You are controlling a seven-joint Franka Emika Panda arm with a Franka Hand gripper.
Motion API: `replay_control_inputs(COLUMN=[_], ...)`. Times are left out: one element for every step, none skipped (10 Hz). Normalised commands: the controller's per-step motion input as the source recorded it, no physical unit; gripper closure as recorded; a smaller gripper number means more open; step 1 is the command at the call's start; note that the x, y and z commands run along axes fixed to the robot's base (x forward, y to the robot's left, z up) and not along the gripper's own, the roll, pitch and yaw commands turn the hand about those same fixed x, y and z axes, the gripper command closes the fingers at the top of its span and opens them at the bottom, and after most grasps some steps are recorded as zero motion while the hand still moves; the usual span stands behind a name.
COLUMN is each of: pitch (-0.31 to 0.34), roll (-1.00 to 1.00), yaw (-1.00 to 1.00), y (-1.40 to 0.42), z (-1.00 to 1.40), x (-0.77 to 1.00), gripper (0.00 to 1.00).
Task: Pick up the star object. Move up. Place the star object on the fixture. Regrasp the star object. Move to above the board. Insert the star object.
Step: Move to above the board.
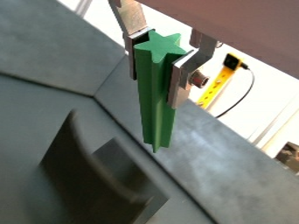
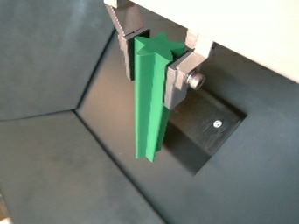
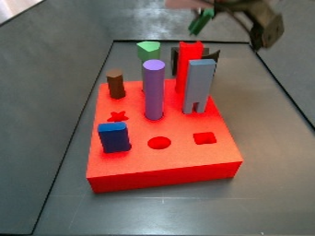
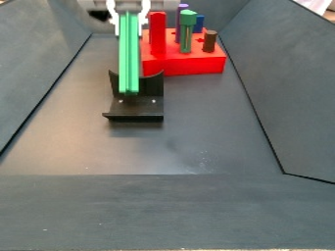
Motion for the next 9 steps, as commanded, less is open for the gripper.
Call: replay_control_inputs(pitch=[0.1, 0.121, 0.14, 0.147, 0.147, 0.141, 0.121, 0.105, 0.098], roll=[-0.11, -0.11, -0.1, -0.09, -0.07, -0.06, -0.06, -0.05, -0.05], yaw=[-0.17, -0.13, -0.07, -0.03, 0.01, 0.03, 0.06, 0.07, 0.08], y=[0.17, 0.17, 0.16, 0.15, 0.14, 0.13, 0.12, 0.1, 0.09], z=[1.0, 1.0, 1.0, 1.0, 1.0, 1.0, 1.0, 1.0, 1.0], x=[-0.08, -0.08, -0.08, -0.08, -0.08, -0.08, -0.07, -0.06, -0.05], gripper=[1.0, 1.0, 1.0, 1.0, 1.0, 1.0, 1.0, 1.0, 1.0])
